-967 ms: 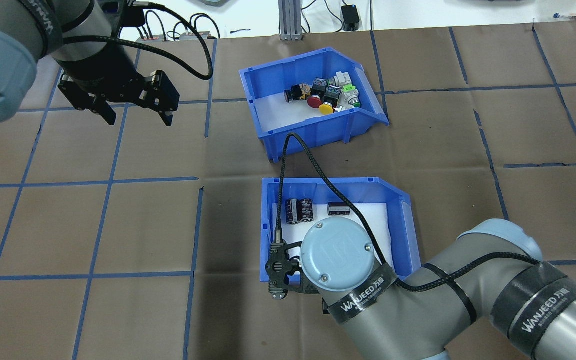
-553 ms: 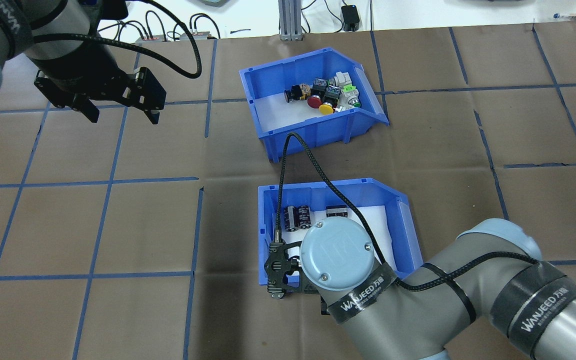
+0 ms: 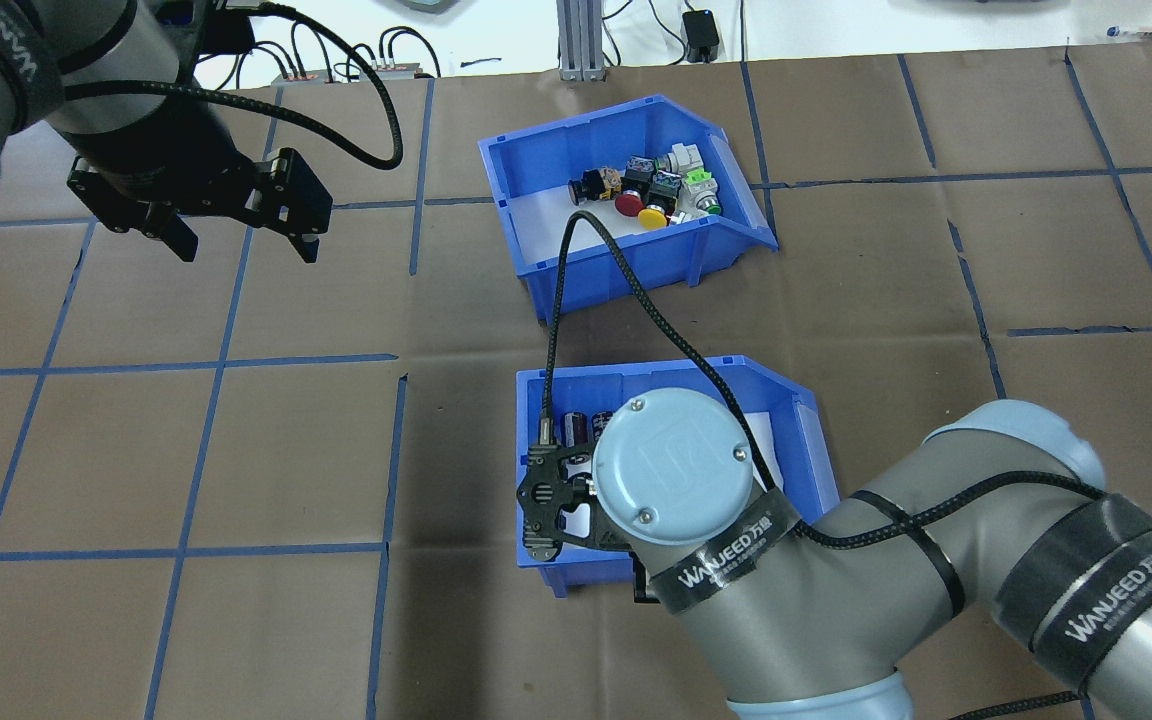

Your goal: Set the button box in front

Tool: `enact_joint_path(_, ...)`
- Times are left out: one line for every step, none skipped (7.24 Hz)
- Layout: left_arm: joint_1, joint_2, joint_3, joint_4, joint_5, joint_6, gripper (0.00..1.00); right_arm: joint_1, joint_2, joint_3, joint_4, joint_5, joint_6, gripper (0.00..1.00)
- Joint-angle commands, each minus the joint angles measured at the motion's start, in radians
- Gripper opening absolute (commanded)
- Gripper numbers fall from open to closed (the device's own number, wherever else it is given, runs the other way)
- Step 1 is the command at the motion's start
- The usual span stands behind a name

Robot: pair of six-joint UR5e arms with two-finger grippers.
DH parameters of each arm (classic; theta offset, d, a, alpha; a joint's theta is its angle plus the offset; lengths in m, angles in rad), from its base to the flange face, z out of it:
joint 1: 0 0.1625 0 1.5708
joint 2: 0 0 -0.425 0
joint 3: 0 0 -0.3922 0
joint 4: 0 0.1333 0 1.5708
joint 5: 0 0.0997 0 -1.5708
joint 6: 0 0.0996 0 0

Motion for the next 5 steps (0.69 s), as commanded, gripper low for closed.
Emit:
enact_joint_path(0.003, -0.008, -0.005, -0.001, 0.003, 0.016, 1.00, -0.040, -0.022, -0.117, 0.202, -0.001, 0.000, 1.00)
enact_joint_path(0.003, -0.008, -0.005, -0.001, 0.004, 0.016, 1.00, -0.075, -0.031, -0.140, 0.247, -0.001, -0.005, 1.00)
enact_joint_path(0.003, -0.008, -0.005, -0.003, 0.007, 0.015, 1.00, -0.121, -0.063, -0.148, 0.257, -0.002, -0.006, 1.00)
enact_joint_path(0.003, -0.007, -0.007, -0.003, 0.008, 0.015, 1.00, -0.217, -0.103, -0.150, 0.259, 0.001, -0.002, 1.00)
enact_joint_path(0.003, -0.003, -0.007, -0.003, 0.008, 0.015, 1.00, -0.335, -0.138, -0.154, 0.259, 0.011, 0.003, 1.00)
